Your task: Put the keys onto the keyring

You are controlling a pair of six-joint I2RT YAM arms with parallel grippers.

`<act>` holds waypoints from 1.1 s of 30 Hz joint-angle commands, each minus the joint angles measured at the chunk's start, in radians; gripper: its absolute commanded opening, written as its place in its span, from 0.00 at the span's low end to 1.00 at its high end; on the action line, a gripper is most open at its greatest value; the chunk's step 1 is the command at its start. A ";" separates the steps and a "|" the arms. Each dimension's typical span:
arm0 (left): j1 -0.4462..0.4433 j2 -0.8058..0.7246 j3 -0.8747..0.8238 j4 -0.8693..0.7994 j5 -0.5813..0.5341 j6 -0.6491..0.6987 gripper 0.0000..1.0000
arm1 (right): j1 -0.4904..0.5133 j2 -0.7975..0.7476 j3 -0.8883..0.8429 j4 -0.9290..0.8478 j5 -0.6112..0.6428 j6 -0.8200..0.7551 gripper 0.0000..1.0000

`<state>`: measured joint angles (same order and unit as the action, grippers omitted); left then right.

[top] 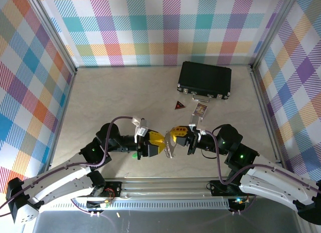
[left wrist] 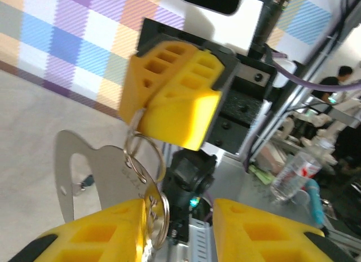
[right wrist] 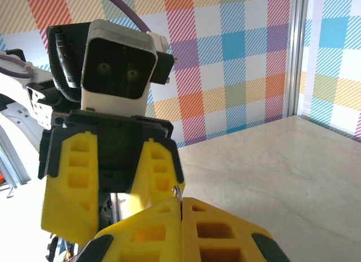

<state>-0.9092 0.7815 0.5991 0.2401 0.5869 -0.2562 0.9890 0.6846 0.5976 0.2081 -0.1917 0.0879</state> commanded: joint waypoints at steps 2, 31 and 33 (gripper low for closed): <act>-0.010 -0.065 0.021 -0.030 -0.110 0.068 0.46 | 0.005 -0.011 0.010 0.017 -0.015 -0.027 0.00; -0.010 0.029 0.177 -0.234 0.033 0.249 0.36 | 0.005 0.024 0.085 -0.064 -0.182 -0.083 0.00; -0.010 0.032 0.176 -0.232 0.031 0.249 0.32 | 0.005 0.024 0.085 -0.060 -0.187 -0.083 0.00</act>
<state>-0.9096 0.8120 0.7502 -0.0242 0.5865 -0.0246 0.9890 0.7063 0.6437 0.1143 -0.3454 0.0170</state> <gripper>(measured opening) 0.331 0.056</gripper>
